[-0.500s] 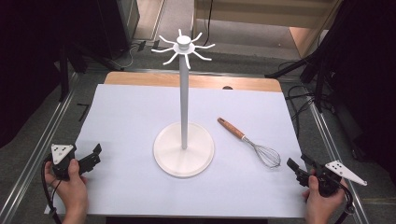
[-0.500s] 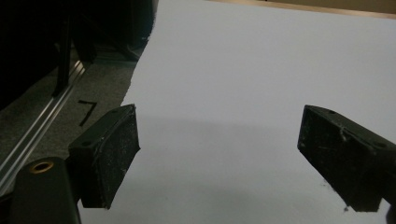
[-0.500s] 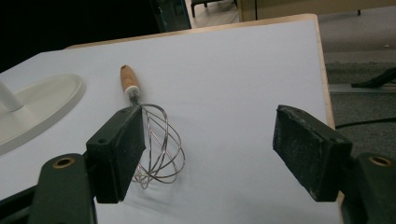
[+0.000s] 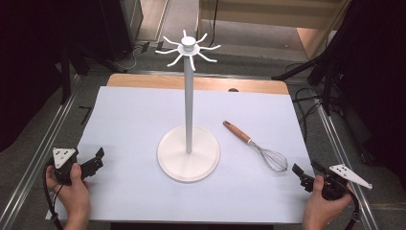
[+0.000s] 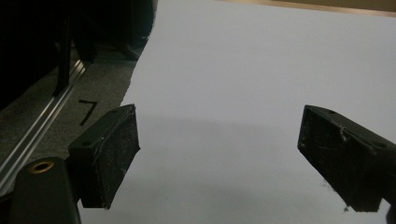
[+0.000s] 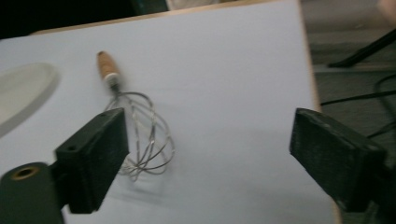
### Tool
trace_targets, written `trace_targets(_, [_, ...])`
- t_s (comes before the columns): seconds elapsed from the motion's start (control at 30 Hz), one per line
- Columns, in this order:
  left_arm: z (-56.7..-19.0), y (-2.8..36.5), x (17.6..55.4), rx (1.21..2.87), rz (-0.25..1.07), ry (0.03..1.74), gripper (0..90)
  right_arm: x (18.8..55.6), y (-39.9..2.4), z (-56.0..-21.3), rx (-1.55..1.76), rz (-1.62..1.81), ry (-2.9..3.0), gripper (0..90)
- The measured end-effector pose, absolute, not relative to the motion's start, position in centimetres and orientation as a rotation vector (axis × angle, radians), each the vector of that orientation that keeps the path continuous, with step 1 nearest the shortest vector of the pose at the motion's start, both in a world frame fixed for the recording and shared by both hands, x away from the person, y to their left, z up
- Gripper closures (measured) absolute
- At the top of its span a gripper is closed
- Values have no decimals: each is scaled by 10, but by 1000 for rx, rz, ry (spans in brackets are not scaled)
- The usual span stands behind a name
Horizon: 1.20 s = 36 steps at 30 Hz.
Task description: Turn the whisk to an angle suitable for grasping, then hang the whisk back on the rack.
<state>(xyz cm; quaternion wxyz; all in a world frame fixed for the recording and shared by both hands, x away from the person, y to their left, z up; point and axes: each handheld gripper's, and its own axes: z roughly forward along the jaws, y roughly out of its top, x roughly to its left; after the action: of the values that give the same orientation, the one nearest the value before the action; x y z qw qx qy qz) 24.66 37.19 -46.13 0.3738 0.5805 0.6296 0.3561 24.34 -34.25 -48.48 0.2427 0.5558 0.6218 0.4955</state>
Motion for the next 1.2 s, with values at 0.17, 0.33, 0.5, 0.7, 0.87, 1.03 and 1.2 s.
trace_targets(0.17, [-461,372,247,1491,907,1615,131,244,-338,-483,1491,1327,1729,0])
trace_targets(0.33, [-461,371,247,1498,912,1607,130,242,-337,-480,1465,1339,1731,115])
trace_targets(0.5, [-461,369,247,1516,926,1602,132,248,-331,-470,1423,1293,1821,127])
trace_targets(0.7, [-461,369,246,1515,931,1591,133,257,-322,-457,1359,1220,1903,133])
trace_targets(0.87, [-461,369,246,1515,932,1595,133,269,-312,-441,1317,1117,1999,133])
trace_targets(1.03, [-461,369,246,1516,931,1592,133,277,-307,-439,1323,1106,2038,164])
trace_targets(1.2, [-461,369,246,1518,934,1591,133,287,-301,-436,1314,1075,2125,163])
